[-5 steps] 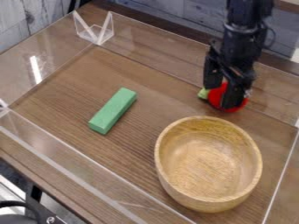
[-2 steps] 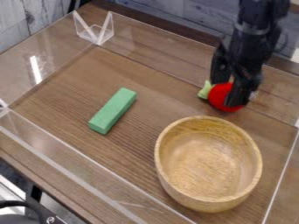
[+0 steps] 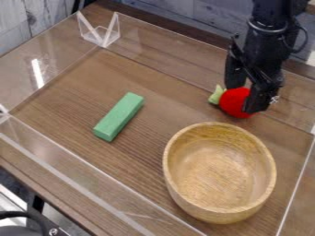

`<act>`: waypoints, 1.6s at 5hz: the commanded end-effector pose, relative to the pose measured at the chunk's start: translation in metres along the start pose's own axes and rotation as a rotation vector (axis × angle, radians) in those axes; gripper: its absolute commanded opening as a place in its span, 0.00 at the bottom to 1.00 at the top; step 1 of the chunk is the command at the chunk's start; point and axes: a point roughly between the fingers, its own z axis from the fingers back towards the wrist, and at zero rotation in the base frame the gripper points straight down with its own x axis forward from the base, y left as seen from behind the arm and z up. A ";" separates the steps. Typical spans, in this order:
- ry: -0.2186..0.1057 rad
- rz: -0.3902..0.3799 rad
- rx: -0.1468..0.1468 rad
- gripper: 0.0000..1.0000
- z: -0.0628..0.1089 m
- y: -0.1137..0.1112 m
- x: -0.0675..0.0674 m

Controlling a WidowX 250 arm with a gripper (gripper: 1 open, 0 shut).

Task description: Move the red object to the left side of the table

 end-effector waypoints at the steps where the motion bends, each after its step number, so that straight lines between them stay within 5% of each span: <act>1: -0.039 -0.011 0.013 0.00 0.006 0.004 0.007; 4: -0.098 0.187 0.177 0.00 0.095 0.047 -0.036; 5: -0.130 0.163 0.150 0.00 0.088 0.044 -0.030; 6: -0.133 0.130 0.112 1.00 0.063 0.030 -0.024; 8: -0.142 0.101 0.073 1.00 0.020 0.008 -0.008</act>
